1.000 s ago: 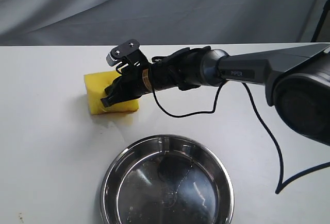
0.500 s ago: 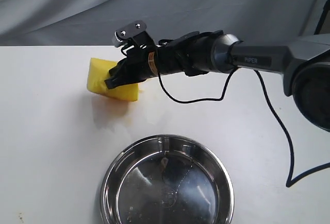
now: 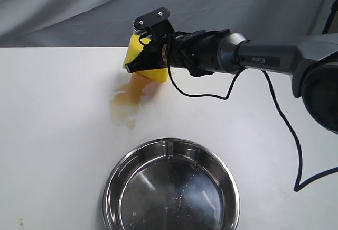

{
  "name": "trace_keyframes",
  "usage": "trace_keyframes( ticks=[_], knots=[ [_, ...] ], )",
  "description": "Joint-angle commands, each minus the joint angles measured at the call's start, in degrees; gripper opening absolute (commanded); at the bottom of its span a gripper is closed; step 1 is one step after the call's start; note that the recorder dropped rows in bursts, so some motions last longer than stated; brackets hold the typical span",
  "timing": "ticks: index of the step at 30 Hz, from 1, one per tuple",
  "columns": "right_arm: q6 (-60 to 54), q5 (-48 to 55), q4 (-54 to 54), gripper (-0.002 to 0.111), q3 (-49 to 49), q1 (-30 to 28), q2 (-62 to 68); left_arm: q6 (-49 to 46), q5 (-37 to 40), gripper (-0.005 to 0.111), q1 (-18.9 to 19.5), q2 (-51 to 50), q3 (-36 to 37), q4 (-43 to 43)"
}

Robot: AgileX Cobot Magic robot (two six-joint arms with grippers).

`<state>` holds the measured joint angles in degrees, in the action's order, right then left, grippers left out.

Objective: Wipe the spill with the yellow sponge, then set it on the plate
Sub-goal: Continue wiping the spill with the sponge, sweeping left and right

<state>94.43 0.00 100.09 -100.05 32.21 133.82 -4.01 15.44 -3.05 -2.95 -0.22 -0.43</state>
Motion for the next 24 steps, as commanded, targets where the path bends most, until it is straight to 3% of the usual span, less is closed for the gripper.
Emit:
trace_keyframes(
  ticks=[1, 10, 24],
  knots=[
    [-0.2, 1.2, -0.1, 0.001, 0.3, -0.3, 0.9, 0.1, -0.1, 0.000, -0.3, 0.3, 0.2, -0.4],
    [-0.2, -0.9, -0.1, 0.001, 0.3, -0.3, 3.7, 0.1, -0.1, 0.000, -0.3, 0.3, 0.2, -0.4],
    [1.4, -24.2, -0.1, 0.001, 0.3, -0.3, 4.6, 0.1, -0.1, 0.000, -0.3, 0.3, 0.2, -0.4]
  ],
)
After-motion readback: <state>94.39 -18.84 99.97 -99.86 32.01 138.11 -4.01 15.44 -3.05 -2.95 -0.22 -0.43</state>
